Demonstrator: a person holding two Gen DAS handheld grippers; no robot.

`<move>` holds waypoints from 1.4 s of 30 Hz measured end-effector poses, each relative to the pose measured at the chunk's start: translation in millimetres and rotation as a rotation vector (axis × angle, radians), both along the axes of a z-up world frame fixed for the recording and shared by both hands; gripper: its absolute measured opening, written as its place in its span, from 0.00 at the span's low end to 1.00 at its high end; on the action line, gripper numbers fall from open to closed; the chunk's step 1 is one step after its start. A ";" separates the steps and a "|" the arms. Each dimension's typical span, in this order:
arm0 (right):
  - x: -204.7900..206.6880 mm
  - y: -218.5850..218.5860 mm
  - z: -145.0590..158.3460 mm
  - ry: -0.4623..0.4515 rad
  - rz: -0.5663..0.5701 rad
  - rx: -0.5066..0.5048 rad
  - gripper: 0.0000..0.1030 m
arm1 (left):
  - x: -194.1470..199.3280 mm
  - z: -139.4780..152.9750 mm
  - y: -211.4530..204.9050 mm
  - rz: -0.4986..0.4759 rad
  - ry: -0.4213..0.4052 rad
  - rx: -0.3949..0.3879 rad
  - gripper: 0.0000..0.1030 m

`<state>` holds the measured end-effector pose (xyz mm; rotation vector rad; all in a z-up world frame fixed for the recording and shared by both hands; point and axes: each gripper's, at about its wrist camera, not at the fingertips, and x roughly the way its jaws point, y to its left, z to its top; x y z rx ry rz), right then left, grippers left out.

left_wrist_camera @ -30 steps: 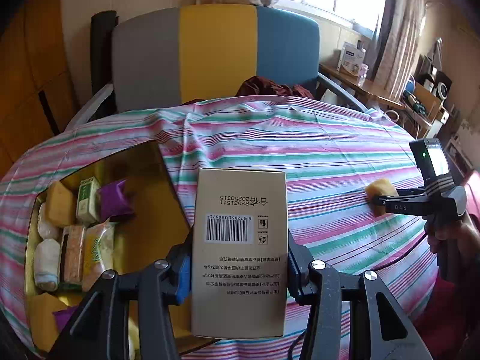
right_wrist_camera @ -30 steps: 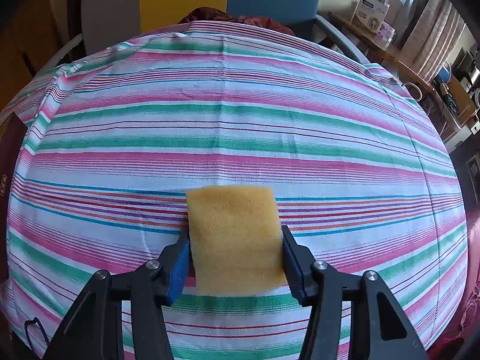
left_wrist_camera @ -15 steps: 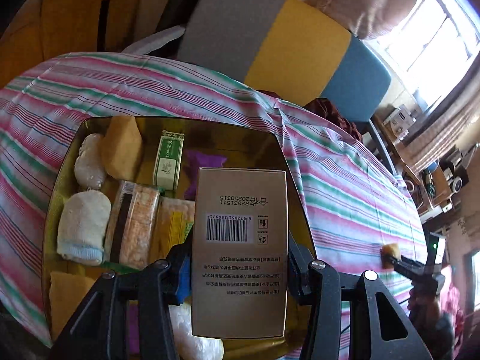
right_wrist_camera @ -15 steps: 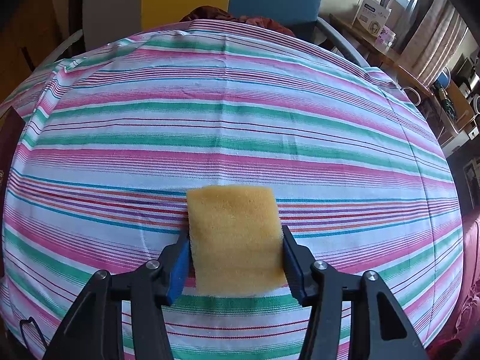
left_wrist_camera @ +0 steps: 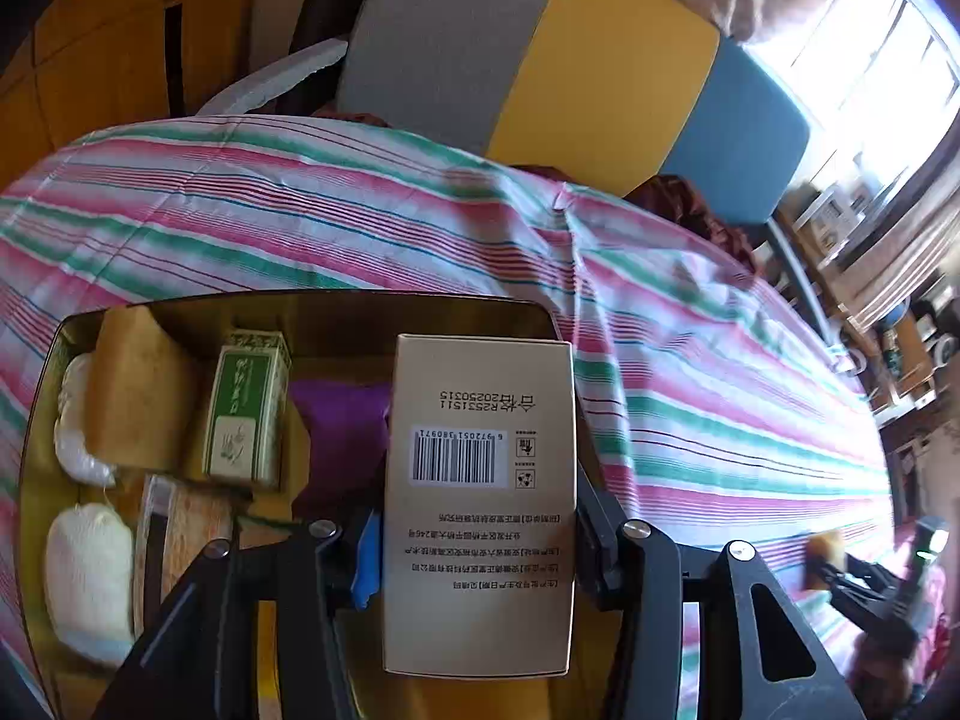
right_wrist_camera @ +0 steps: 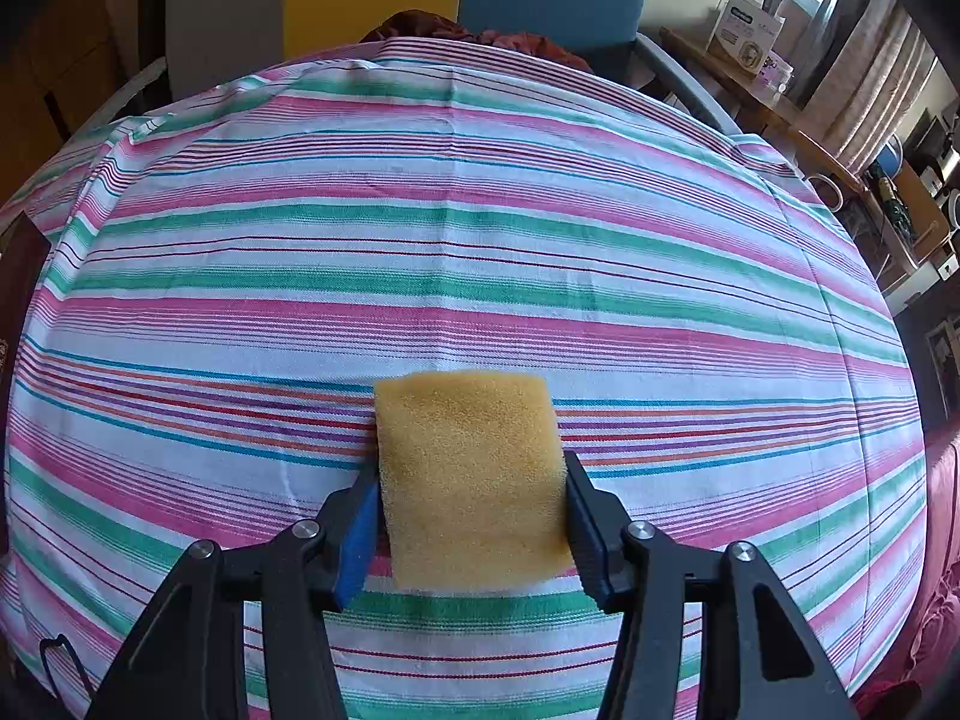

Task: Organize objects
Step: 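Carry the white carton into the tray and open the left gripper, then carry the yellow sponge into the tray and open the right gripper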

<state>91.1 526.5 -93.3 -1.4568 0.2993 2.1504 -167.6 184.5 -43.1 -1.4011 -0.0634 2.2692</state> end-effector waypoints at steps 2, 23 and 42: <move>0.1 -0.2 0.0 0.000 -0.001 0.000 0.53 | -6.1 -5.4 5.7 0.002 -0.006 -0.018 0.49; -1.2 -2.2 -1.4 -0.001 -0.001 0.006 0.53 | -7.3 9.6 0.3 -0.009 0.060 -0.025 0.52; -9.3 -15.6 -4.7 -0.077 -0.016 0.087 0.53 | 123.5 38.1 -134.5 0.121 0.370 -0.217 0.60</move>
